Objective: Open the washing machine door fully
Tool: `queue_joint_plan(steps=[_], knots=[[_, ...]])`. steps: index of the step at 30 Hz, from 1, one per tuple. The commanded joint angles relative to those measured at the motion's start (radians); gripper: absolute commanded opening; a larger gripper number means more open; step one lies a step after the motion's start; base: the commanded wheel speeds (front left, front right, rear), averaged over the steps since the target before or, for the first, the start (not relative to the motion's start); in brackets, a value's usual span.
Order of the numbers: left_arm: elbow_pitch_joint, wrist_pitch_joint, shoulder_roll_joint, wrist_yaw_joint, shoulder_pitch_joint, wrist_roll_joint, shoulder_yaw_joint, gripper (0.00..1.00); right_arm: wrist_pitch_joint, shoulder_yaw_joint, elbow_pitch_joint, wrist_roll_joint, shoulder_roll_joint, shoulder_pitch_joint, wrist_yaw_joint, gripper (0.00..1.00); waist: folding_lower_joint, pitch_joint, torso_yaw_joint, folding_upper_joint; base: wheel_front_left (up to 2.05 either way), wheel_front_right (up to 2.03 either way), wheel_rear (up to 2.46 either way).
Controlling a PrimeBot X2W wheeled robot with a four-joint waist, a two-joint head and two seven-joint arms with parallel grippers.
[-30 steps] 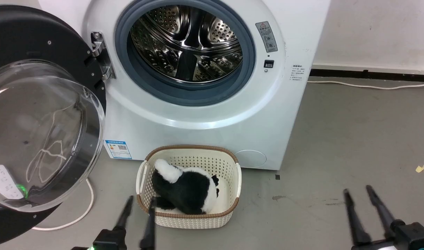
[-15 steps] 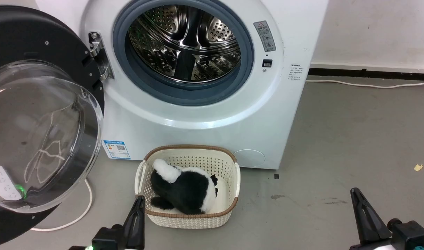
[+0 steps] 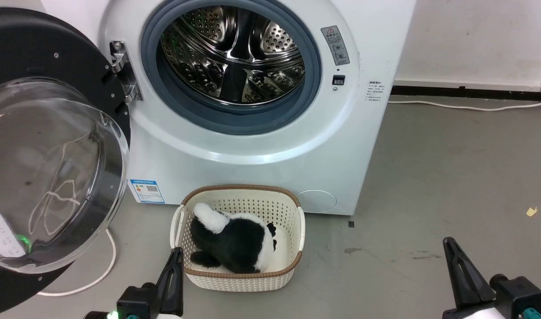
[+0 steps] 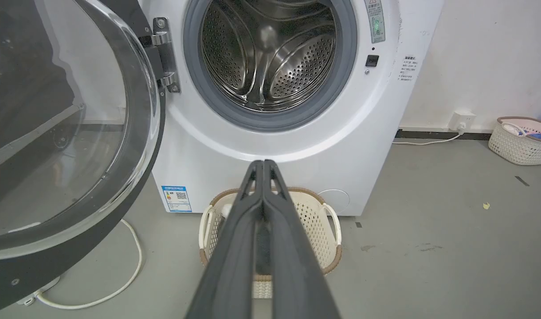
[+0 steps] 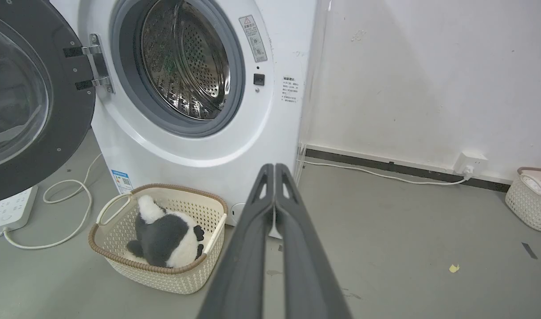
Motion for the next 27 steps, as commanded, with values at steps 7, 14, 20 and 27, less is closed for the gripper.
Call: queue_joint_plan(steps=[7, 14, 20, 27], knots=[[-0.012, 0.022, -0.010, -0.013, -0.020, 0.023, 0.023, 0.00, 0.022, 0.010, -0.005, 0.002, 0.001, -0.019, 0.000, 0.00, 0.0000, 0.001, -0.004, 0.0000, 0.00, 0.00, 0.00], [-0.016, 0.037, -0.015, -0.019, -0.024, 0.034, 0.035, 0.00, 0.037, 0.015, -0.006, 0.003, 0.001, -0.025, 0.000, 0.00, 0.0000, 0.002, -0.007, 0.0000, 0.00, 0.00, 0.00], [-0.022, 0.053, -0.021, -0.026, -0.030, 0.046, 0.049, 0.00, 0.053, 0.021, -0.007, 0.003, 0.001, -0.032, 0.000, 0.00, 0.0000, 0.003, -0.011, 0.0000, 0.00, 0.00, 0.00], [-0.026, 0.067, -0.026, -0.032, -0.034, 0.057, 0.060, 0.00, 0.068, 0.026, -0.008, 0.003, 0.001, -0.038, 0.000, 0.00, -0.0001, 0.004, -0.014, 0.0000, 0.00, 0.00, 0.00]])
